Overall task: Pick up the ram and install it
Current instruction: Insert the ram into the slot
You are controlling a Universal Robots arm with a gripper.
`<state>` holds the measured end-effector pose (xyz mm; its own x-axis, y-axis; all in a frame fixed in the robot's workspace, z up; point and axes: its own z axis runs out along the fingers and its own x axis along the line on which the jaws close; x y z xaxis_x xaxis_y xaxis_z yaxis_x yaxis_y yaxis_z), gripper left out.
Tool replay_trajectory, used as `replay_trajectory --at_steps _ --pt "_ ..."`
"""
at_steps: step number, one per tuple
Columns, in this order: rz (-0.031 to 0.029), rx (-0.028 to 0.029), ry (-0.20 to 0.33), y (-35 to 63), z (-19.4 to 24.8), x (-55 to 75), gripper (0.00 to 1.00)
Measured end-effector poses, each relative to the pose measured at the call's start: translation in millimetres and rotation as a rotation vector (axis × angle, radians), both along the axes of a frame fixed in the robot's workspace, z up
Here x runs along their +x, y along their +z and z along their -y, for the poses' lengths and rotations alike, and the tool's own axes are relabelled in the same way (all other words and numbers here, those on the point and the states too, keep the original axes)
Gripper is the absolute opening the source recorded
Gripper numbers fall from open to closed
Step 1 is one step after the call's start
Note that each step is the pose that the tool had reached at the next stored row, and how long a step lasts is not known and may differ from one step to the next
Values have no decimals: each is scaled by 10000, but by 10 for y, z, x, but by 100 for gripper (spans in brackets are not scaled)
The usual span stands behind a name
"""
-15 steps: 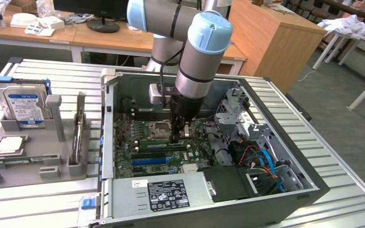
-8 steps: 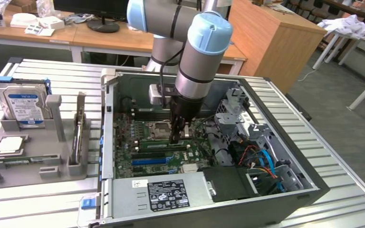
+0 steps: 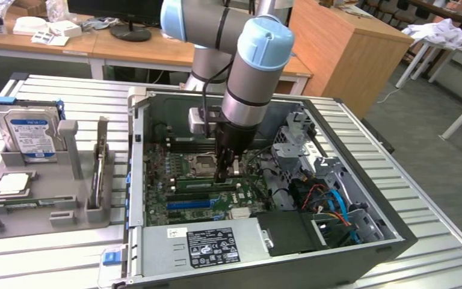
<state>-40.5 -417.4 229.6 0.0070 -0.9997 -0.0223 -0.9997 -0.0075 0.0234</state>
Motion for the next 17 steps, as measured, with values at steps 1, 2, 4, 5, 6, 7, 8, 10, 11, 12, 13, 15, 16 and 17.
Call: replay_trajectory --at_steps 1,2,4,5,6,7,8,10,11,12,13,15,16,17 --pt "0 1 0 0 0 0 11" --pt "0 1 0 -1 0 0 11" --pt "0 2 1 -1 0 0 11" --pt "1 1 0 -2 0 0 11" --pt "2 6 0 -8 -1 0 11" --pt "1 3 1 -9 0 0 11" --pt "0 0 0 -9 0 0 11" --pt "0 1 1 -12 0 0 11" --pt "0 2 1 -13 0 0 11" --pt "0 2 1 -13 0 0 11" --pt "0 1 1 -13 0 0 11" --pt "0 1 0 -13 0 0 11" --pt "0 1 1 -13 0 0 11" --pt "0 1 0 -13 0 0 11"
